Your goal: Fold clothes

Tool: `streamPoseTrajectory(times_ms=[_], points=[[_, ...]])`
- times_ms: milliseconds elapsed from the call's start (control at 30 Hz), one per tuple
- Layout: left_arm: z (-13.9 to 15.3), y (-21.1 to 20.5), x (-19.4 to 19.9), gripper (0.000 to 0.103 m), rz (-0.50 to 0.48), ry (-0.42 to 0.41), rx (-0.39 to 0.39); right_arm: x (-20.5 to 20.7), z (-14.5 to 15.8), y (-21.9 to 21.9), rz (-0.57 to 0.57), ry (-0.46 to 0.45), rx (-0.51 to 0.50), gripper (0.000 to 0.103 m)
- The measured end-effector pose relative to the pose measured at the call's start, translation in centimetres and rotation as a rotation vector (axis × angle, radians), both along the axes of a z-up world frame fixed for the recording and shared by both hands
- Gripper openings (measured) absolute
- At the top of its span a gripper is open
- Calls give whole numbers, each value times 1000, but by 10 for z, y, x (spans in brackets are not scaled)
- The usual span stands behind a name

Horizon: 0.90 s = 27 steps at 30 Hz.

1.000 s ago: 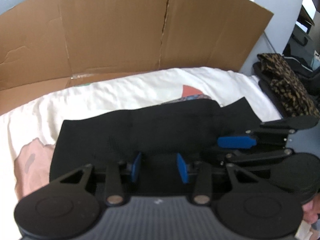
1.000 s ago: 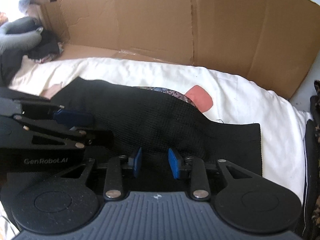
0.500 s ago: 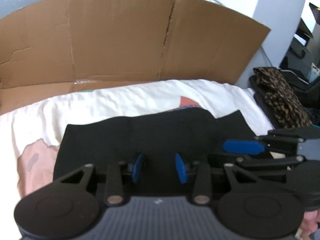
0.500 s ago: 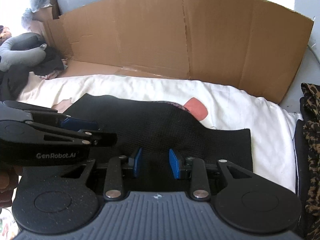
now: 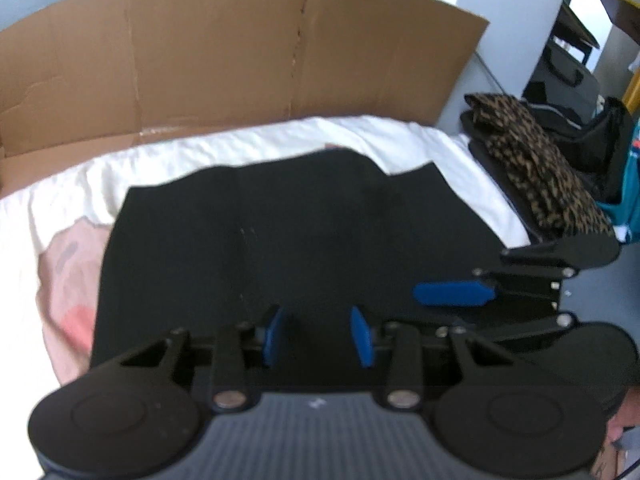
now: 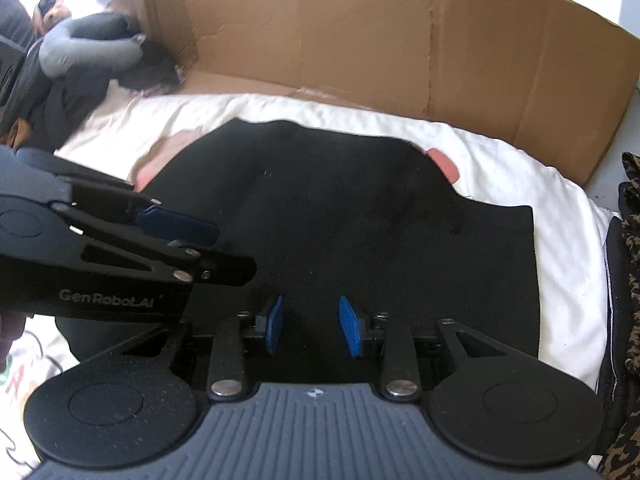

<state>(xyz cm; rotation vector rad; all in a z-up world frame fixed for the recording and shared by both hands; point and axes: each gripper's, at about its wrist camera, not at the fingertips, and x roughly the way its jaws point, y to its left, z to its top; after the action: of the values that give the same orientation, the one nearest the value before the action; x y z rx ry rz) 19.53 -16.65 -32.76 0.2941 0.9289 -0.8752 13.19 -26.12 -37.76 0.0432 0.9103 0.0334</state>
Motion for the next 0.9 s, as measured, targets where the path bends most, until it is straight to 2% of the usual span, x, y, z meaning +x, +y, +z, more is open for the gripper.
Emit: streamPoseTrajectory(times_ms=[100, 233, 300, 400, 467, 633, 900], points=[[-9, 1, -2, 43, -4, -10, 47, -3, -4, 1, 20, 18, -25, 41], [-15, 17, 5, 43, 24, -5, 69, -9, -5, -9, 12, 40, -24, 42], [-16, 26, 9, 43, 42, -14, 88, -15, -5, -16, -7, 47, -29, 42], [-14, 40, 15, 50, 74, -26, 111, -24, -2, -22, -27, 60, -67, 42], [-9, 47, 15, 47, 85, -30, 118, -31, 1, -24, -33, 70, -92, 42], [8, 56, -4, 47, 64, -15, 98, -46, 20, -27, -83, 56, -22, 42], [7, 46, -37, 48, -1, 59, 79, -44, 21, 3, 6, 61, 1, 42]])
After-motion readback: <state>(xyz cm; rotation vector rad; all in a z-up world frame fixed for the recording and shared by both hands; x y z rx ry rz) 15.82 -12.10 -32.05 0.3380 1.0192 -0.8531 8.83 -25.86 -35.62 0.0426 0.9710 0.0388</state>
